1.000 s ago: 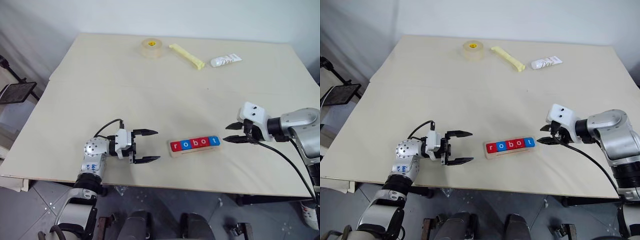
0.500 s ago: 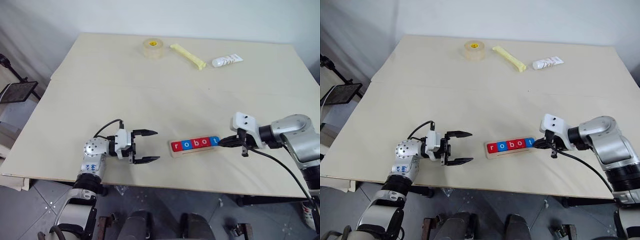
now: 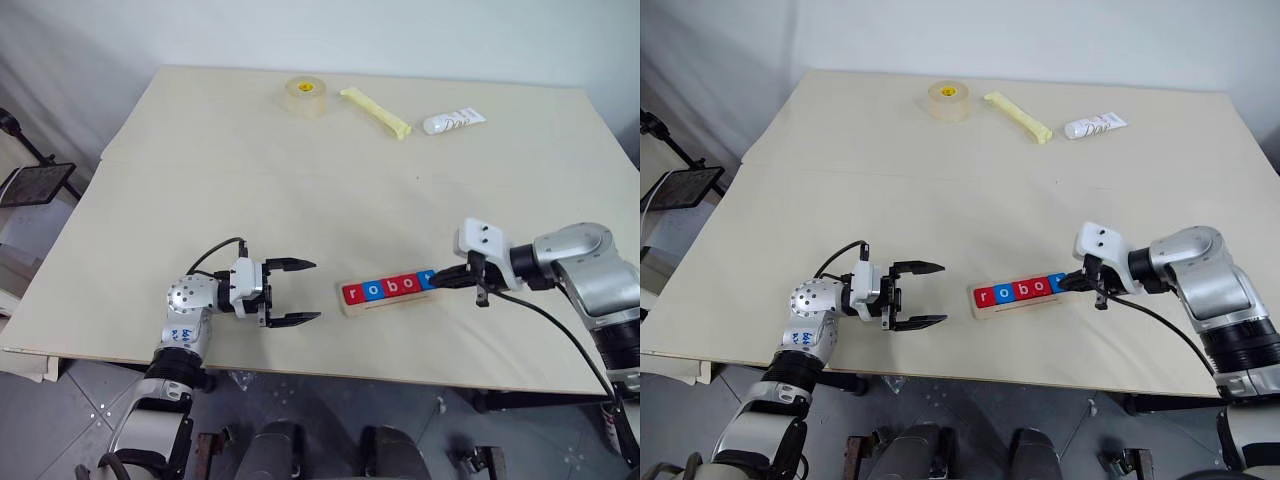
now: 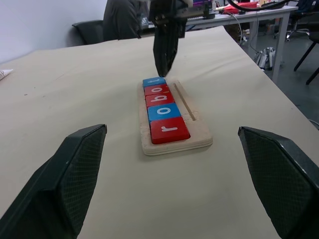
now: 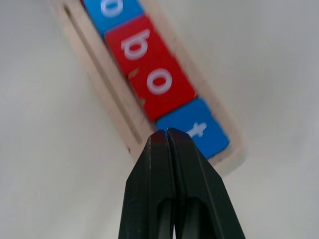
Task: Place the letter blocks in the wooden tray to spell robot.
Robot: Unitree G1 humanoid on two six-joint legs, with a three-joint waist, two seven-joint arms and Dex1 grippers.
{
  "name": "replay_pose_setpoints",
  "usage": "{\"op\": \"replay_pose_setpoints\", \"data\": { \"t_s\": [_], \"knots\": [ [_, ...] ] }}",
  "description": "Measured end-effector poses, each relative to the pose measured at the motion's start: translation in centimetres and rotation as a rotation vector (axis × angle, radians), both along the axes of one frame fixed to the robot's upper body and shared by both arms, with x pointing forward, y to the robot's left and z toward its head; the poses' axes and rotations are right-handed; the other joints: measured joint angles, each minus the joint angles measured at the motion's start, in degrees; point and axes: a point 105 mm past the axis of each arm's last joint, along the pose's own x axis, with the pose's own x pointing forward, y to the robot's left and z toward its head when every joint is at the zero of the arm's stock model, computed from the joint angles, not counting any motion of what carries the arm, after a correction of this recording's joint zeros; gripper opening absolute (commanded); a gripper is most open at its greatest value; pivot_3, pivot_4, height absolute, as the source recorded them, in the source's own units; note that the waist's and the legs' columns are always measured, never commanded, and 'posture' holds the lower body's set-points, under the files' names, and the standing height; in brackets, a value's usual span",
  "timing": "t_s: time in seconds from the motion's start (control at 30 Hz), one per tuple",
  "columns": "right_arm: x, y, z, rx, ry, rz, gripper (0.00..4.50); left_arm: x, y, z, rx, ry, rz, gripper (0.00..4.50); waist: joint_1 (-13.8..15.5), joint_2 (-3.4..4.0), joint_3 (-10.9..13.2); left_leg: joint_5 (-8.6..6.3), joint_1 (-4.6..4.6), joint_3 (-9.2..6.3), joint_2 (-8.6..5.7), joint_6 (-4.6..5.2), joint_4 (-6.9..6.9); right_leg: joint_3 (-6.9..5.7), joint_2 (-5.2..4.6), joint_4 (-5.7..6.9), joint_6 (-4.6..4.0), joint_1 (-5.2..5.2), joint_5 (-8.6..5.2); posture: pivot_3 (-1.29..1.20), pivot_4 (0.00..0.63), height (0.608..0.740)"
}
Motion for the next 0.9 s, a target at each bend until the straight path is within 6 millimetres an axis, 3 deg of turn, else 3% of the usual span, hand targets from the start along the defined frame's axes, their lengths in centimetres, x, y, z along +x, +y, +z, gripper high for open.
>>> {"op": "replay_pose_setpoints", "data": {
  "t_s": [0.17, 0.43, 0.9],
  "knots": [
    [1.8, 0.0, 0.7, 0.037, -0.05, -0.045, 0.05, 0.0, 0.0, 0.0, -0.001, -0.001, 0.002, 4.5, 0.0, 0.0, 0.0, 0.0, 0.0, 0.0, -0.01, 0.0, 0.0, 0.0, 0.0, -0.01, 0.0, 0.01, 0.0, 0.0, 0.15, 0.74],
    [4.0, 0.3, -1.5, 0.078, -0.057, -0.103, 0.05, -0.1, 0.0, -0.1, -0.004, 0.003, 0.01, 4.5, -0.1, 0.0, 0.0, 0.0, -0.01, -0.01, 0.0, 0.0, -0.03, -0.02, 0.01, 0.03, 0.0, -0.02, 0.0, 0.0, 0.15, 0.74],
    [3.4, 0.3, -2.2, 0.06, -0.032, -0.067, 0.05, -0.2, 0.2, -0.2, 0.001, 0.005, 0.013, 4.5, -0.2, 0.0, 0.0, 0.0, 0.0, -0.01, 0.01, 0.0, -0.03, -0.02, 0.02, 0.04, 0.0, -0.02, 0.0, 0.0, 0.15, 0.74]
  ]
}}
